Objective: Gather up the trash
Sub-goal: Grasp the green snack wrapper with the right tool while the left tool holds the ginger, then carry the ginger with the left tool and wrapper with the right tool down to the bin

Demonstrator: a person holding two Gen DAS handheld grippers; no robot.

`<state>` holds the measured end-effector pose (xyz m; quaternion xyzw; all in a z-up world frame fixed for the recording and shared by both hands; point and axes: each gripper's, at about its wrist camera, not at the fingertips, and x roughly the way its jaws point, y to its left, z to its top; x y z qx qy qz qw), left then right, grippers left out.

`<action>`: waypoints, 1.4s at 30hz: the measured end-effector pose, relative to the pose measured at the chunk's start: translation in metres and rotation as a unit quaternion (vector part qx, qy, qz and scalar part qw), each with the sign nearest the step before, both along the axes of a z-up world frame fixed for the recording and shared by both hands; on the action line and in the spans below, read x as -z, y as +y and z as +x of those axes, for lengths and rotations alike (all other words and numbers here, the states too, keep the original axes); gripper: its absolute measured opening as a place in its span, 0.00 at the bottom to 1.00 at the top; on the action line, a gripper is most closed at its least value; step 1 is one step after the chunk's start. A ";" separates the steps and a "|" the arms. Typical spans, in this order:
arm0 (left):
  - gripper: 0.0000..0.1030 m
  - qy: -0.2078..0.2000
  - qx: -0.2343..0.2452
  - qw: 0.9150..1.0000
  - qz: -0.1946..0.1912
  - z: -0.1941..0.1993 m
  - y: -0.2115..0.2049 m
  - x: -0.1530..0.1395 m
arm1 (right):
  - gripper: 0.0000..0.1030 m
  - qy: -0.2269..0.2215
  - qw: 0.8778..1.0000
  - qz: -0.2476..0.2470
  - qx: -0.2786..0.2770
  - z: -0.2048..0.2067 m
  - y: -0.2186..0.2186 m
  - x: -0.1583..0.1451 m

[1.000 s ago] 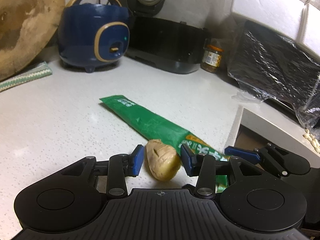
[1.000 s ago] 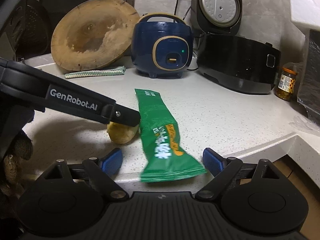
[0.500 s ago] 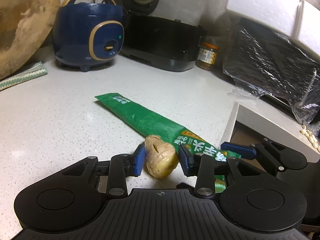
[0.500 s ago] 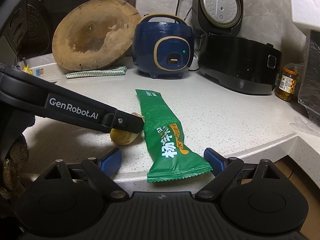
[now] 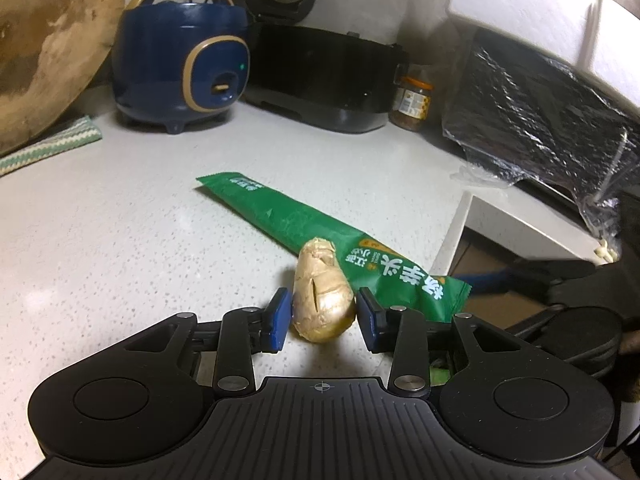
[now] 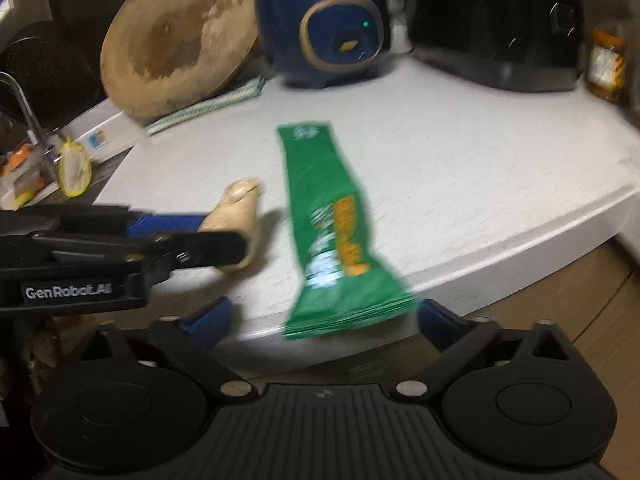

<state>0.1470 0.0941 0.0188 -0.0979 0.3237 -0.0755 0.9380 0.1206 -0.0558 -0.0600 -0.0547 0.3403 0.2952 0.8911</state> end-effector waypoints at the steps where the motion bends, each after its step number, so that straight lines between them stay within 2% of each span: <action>1: 0.40 0.002 -0.002 1.000 -0.004 0.001 0.000 0.000 | 0.90 -0.033 0.999 -0.018 0.004 -0.007 -0.002 -0.003; 3: 0.41 0.008 -0.008 1.000 -0.011 0.006 0.000 0.001 | 0.90 -0.081 0.995 -0.061 0.005 -0.021 -0.006 -0.005; 6: 0.42 0.021 -0.009 0.999 -0.022 0.017 -0.002 0.006 | 0.91 -0.103 0.989 -0.106 0.009 -0.034 -0.011 -0.008; 8: 0.42 0.016 -0.009 1.000 -0.023 0.021 -0.004 0.009 | 0.91 -0.115 0.985 -0.127 0.010 -0.042 -0.017 -0.012; 10: 0.41 0.014 -0.013 1.000 -0.020 0.022 -0.006 0.009 | 0.91 -0.132 0.982 -0.136 0.013 -0.051 -0.021 -0.018; 14: 0.41 -0.003 -0.034 0.998 -0.051 0.010 0.004 0.007 | 0.91 -0.162 0.979 -0.122 0.022 -0.056 -0.029 -0.034; 16: 0.41 -0.017 -0.058 0.997 -0.049 -0.002 0.011 0.005 | 0.91 -0.153 0.984 -0.084 0.027 -0.048 -0.035 -0.044; 19: 0.41 -0.026 -0.095 0.995 -0.022 -0.020 0.018 -0.001 | 0.91 -0.121 0.992 -0.005 0.025 -0.030 -0.037 -0.057; 21: 0.41 -0.023 -0.113 0.993 -0.008 -0.028 0.024 -0.003 | 0.91 -0.095 0.995 0.027 0.012 -0.013 -0.025 -0.060; 23: 0.41 -0.021 -0.119 0.993 -0.008 -0.034 0.029 -0.004 | 0.91 -0.083 0.996 0.026 0.002 0.002 -0.005 -0.057; 27: 0.41 -0.018 -0.119 0.993 -0.002 -0.041 0.032 -0.004 | 0.90 -0.078 0.997 -0.020 0.004 0.029 0.040 -0.037; 32: 0.41 -0.022 -0.107 0.994 -0.003 -0.042 0.033 -0.004 | 0.89 -0.046 0.998 -0.044 -0.007 0.047 0.068 -0.015; 33: 0.41 -0.023 -0.105 0.994 -0.004 -0.042 0.033 -0.004 | 0.87 -0.041 0.998 -0.043 -0.005 0.047 0.069 -0.012; 34: 0.41 -0.023 -0.104 0.994 -0.005 -0.042 0.034 -0.003 | 0.77 -0.036 0.999 -0.039 -0.006 0.048 0.069 -0.011; 36: 0.41 -0.024 -0.102 0.994 -0.007 -0.042 0.035 -0.003 | 0.44 -0.022 0.999 -0.037 -0.013 0.046 0.070 -0.009; 37: 0.41 -0.025 -0.100 0.995 -0.008 -0.043 0.035 -0.003 | 0.36 -0.028 0.999 -0.042 -0.009 0.045 0.070 -0.009; 39: 0.41 -0.026 -0.098 0.995 -0.009 -0.043 0.035 -0.002 | 0.27 -0.024 0.999 -0.043 -0.006 0.041 0.068 -0.011; 42: 0.41 -0.027 -0.095 0.995 -0.009 -0.043 0.033 -0.002 | 0.16 -0.012 1.000 -0.018 0.003 0.034 0.055 -0.017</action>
